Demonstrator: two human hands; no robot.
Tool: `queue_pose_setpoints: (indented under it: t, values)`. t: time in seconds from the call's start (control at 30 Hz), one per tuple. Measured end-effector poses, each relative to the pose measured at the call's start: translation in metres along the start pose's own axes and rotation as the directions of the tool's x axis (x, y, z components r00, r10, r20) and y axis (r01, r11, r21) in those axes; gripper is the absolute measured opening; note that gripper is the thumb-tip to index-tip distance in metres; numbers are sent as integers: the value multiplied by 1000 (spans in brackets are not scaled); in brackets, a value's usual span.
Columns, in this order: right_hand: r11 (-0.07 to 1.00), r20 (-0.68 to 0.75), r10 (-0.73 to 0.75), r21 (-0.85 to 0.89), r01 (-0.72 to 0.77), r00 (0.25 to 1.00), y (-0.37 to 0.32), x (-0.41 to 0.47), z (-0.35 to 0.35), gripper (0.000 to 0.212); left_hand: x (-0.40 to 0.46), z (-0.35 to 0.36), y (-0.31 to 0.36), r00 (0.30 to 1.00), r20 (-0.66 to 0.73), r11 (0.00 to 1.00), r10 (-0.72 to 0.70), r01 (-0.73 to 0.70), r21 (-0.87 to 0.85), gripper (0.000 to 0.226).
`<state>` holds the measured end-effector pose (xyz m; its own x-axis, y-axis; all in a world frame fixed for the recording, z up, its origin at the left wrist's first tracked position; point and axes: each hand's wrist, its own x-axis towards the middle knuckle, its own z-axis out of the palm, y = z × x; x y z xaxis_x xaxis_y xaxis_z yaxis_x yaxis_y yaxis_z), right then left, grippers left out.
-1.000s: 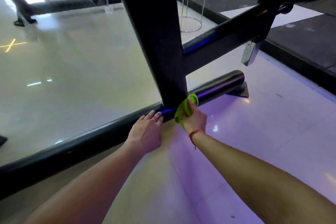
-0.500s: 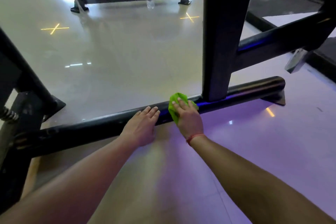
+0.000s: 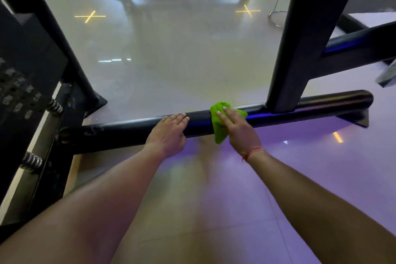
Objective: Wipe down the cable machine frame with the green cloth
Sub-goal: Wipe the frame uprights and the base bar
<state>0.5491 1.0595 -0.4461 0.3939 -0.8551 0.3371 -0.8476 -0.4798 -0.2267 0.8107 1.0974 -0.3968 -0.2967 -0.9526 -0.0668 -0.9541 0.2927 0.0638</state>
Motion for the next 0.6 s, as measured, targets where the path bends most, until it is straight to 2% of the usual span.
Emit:
queue_pose_setpoints:
  t: [0.1,0.13,0.2,0.3,0.33,0.47,0.53,0.6]
  values:
    - [978,-37,207,9,-207,978,24,-7,-10,64,-8,3,-12,1000,-14,1000,20,-20,1,66]
    - [974,-57,228,-4,-228,972,18,-6,-8,61,-9,4,-14,1000,-15,1000,24,-24,-3,66]
    - [987,-57,157,-20,-158,986,-7,1,2,62,-9,4,-15,1000,-20,1000,7,-8,-30,65]
    - [996,45,-88,-26,89,995,-27,8,9,69,-5,3,-11,999,-24,997,-36,35,-70,66]
    - [992,49,-126,-24,127,991,-23,9,5,68,-3,3,-10,999,-23,996,-46,44,-73,68]
    - [998,-2,51,-22,-51,999,10,4,-6,73,-9,6,-11,998,-4,995,-67,66,-80,70]
    - [997,3,57,-49,-57,998,0,5,1,77,-15,7,-13,997,3,994,-82,82,-67,69]
    - [999,53,-9,-41,11,999,-32,12,11,79,-21,8,-15,993,6,991,-116,116,-69,69]
